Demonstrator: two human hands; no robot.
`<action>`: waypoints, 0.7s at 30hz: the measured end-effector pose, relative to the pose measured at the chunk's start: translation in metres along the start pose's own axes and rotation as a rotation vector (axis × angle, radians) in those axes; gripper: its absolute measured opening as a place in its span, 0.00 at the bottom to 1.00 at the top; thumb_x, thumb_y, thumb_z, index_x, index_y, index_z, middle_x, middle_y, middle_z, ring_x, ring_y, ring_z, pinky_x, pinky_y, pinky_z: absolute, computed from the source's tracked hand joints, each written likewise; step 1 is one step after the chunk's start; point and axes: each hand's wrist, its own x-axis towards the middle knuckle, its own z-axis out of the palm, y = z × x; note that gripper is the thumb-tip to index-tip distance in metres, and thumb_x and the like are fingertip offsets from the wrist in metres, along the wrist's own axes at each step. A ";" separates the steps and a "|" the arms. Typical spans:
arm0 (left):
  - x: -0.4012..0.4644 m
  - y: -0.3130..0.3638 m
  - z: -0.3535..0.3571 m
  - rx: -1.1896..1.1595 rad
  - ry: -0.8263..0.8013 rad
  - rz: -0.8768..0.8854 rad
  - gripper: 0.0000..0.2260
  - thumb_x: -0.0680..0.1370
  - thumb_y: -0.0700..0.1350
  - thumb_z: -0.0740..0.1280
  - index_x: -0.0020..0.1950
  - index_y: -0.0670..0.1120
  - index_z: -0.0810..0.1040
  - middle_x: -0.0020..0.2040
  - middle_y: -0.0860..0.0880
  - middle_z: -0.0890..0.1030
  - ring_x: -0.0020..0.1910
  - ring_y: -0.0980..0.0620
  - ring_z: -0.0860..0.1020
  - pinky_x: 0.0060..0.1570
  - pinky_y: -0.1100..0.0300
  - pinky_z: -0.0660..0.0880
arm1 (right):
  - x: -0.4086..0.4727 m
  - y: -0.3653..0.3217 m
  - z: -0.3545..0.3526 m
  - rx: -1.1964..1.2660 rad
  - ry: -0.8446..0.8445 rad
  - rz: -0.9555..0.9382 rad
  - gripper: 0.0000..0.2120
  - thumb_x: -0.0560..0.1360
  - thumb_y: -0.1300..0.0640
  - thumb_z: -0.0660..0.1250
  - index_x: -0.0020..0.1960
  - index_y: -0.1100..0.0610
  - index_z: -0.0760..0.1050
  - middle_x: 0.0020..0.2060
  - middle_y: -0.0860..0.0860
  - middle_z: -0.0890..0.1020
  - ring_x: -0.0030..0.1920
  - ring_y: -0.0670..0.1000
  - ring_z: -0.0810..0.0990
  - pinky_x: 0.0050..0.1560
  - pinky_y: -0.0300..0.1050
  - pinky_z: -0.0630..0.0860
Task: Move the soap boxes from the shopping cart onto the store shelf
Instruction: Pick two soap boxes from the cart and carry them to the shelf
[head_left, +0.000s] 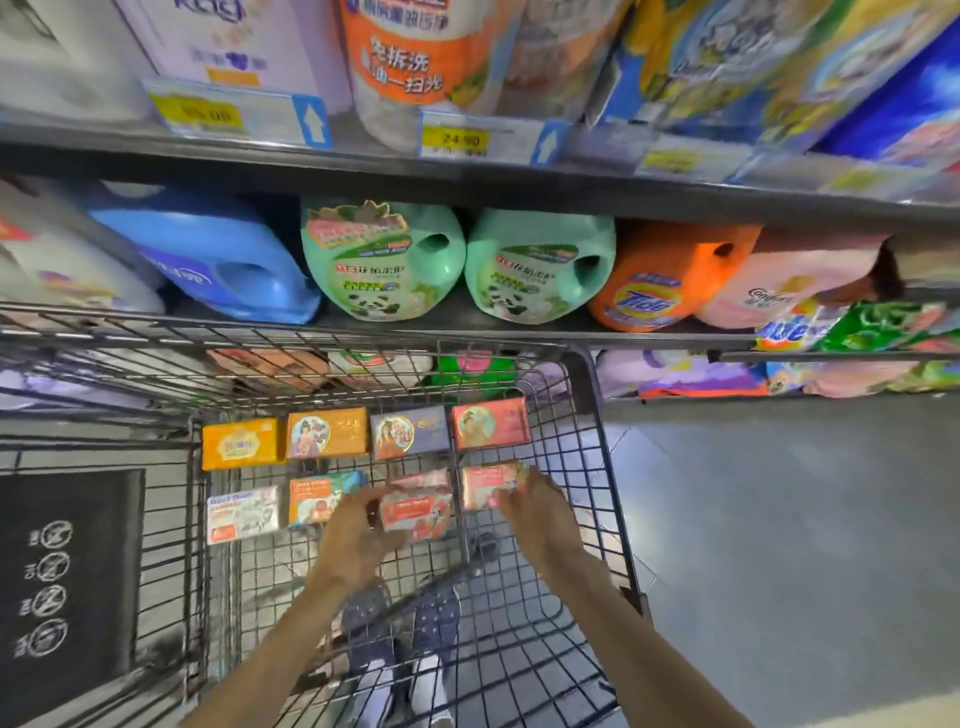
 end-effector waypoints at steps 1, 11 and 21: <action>-0.001 -0.007 -0.001 -0.012 -0.006 -0.005 0.24 0.68 0.45 0.82 0.58 0.52 0.73 0.53 0.56 0.79 0.51 0.55 0.79 0.53 0.64 0.76 | 0.007 0.000 0.006 -0.007 0.003 0.012 0.24 0.80 0.47 0.63 0.69 0.63 0.68 0.61 0.59 0.78 0.61 0.59 0.77 0.60 0.52 0.75; -0.013 -0.035 -0.007 -0.250 -0.079 -0.085 0.24 0.71 0.39 0.79 0.62 0.52 0.76 0.49 0.52 0.86 0.43 0.61 0.84 0.38 0.70 0.78 | 0.032 0.011 0.034 0.373 0.030 0.187 0.31 0.74 0.39 0.70 0.68 0.55 0.67 0.55 0.50 0.78 0.58 0.52 0.78 0.56 0.45 0.77; -0.032 -0.013 -0.023 -0.294 -0.062 -0.096 0.20 0.71 0.38 0.78 0.59 0.51 0.80 0.47 0.58 0.87 0.47 0.61 0.84 0.42 0.68 0.78 | 0.019 0.008 0.027 0.115 0.130 0.015 0.12 0.80 0.55 0.65 0.61 0.58 0.69 0.53 0.49 0.71 0.55 0.48 0.70 0.58 0.40 0.70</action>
